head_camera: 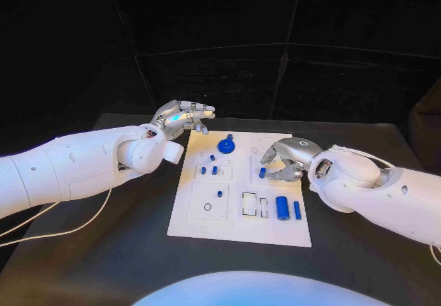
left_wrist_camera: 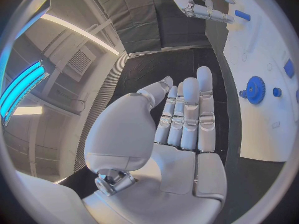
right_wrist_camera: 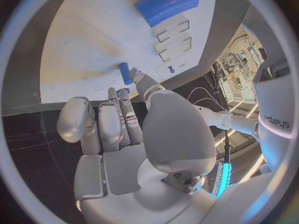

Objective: Assemble the parts on the task board

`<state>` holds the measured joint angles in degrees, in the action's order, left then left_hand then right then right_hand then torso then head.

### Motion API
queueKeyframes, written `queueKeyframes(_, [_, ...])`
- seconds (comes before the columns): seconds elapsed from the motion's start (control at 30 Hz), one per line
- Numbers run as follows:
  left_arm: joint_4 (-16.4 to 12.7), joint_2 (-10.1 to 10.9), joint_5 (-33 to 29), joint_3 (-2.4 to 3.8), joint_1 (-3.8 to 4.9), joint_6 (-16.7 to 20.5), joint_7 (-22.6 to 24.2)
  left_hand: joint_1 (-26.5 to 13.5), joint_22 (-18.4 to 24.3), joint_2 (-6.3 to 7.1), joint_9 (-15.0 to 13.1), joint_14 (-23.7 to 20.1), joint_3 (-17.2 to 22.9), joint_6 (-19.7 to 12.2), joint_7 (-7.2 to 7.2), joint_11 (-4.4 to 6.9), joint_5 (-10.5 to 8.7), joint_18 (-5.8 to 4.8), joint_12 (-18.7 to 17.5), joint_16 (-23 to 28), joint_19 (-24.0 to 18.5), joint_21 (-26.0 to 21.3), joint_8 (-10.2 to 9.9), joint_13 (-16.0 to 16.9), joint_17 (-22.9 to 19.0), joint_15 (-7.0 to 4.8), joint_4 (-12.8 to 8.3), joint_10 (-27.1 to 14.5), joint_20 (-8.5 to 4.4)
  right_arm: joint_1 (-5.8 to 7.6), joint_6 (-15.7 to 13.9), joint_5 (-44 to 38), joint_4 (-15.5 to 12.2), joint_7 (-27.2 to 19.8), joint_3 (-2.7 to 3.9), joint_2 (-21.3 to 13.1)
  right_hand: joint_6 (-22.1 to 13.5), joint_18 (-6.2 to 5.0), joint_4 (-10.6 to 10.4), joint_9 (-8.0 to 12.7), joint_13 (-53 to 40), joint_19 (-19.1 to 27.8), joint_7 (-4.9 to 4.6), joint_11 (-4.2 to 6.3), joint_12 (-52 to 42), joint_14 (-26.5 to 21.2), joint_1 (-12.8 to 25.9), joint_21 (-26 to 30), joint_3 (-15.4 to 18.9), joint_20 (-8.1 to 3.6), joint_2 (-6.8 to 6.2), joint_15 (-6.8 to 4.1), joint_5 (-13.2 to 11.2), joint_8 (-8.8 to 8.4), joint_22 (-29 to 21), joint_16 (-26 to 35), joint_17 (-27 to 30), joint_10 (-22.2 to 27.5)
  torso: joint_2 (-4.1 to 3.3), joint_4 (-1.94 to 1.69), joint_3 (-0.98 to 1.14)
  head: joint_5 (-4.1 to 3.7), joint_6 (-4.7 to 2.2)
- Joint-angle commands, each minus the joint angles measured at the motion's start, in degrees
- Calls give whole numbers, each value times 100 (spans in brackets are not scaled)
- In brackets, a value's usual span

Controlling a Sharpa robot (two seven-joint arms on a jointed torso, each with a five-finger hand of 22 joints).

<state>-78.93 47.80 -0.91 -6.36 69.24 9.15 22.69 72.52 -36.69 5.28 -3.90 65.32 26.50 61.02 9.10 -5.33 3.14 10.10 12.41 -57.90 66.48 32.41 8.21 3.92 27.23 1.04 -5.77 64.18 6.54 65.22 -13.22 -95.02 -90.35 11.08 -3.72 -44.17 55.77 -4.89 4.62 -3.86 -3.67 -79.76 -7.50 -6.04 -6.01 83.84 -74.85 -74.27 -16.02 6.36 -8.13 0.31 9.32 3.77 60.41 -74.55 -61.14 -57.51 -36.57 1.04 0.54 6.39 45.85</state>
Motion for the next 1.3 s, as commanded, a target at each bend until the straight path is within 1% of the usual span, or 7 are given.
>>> queueKeyframes(0.03, [3, -11, -19, 4, 10, -83, 20, 42, 5, -9, 7, -26, -33, -19, 31, -31, -17, 34, 25, 18, -8, -21, -38, -6, -4, -2, -11, -27, 15, 15, 271, -27, 27, 97, 4, 48, 21, -71, 1, -2, -11, 0, 35, 14, -53, 128, -73, 29, 44, 18, 42, 36, 5, -2, -11, 10, 10, -11, -8, -5, 3, 0, -7])
queueKeyframes(0.33, [7, -9, -19, 4, 10, -82, 14, 42, 5, -9, 7, -26, -33, -19, 31, -31, -17, 34, 25, 18, -8, -21, -38, -6, -4, -2, -11, -27, 15, 16, 426, -31, 147, 31, 1, 191, 79, -70, 4, -3, -13, -11, 60, 78, -231, 132, -184, 28, 21, -22, 206, -13, -42, 1, -5, -2, 12, -309, -6, -5, -2, 3, 18])
queueKeyframes(0.73, [8, -10, -19, 3, 10, -84, 4, 49, 10, -14, 5, -30, -37, -16, 29, -30, -17, 34, 29, 18, -8, -26, -35, -5, -12, -2, -16, -26, 16, 11, 523, -31, 268, -39, -2, 335, 265, -54, 10, -14, 1, -62, -2, 229, -285, 158, -228, -17, -390, -136, 327, -142, -161, 30, 73, -52, -39, -927, -3, -6, 0, 0, 44])
queueKeyframes(0.97, [9, -8, -19, 3, 10, -87, 0, 49, 10, -14, 5, -30, -37, -16, 29, -30, -17, 34, 29, 18, -8, -26, -35, -5, -12, -2, -16, -26, 16, 10, 529, -32, 328, -8, -2, 369, 529, -48, 0, -34, 3, -78, -12, 214, -157, 165, -214, -29, -695, -147, 372, -136, -362, 85, 95, -74, -54, -1057, -4, -6, 2, 0, 53])
queueKeyframes(1.1, [10, -4, -19, 3, 10, -84, -2, 49, 10, -14, 5, -30, -37, -16, 29, -30, -17, 34, 29, 18, -8, -26, -35, -5, -12, -2, -16, -26, 16, 9, 445, -81, 345, 42, -2, 379, 792, -46, 44, -71, -23, -93, 8, 251, -179, 174, -304, -49, -896, -167, 471, -168, -514, 183, 127, -103, -91, -1260, -3, -6, 0, 1, 55])
queueKeyframes(1.23, [9, 1, -19, 3, 10, -83, -3, 49, 10, -14, 5, -30, -37, -16, 29, -30, -17, 34, 29, 18, -8, -26, -35, -5, -12, -2, -16, -26, 16, 7, 185, -178, 335, 52, -3, 374, 998, -40, 131, -98, -51, -112, 30, 304, -204, 187, -422, -79, -1133, -217, 591, -206, -635, 255, 173, -145, -151, -1478, -3, -5, 0, -2, 61])
queueKeyframes(1.3, [9, 1, -19, 3, 10, -83, -5, 49, 10, -14, 5, -30, -37, -16, 29, -30, -17, 34, 29, 18, -8, -26, -35, -5, -12, -2, -16, -26, 16, 6, 52, -195, 310, 27, -3, 364, 1039, -37, 154, -103, -57, -116, 35, 312, -200, 188, -430, -85, -1192, -229, 601, -214, -642, 266, 181, -152, -158, -1528, -2, -5, 0, -3, 64])
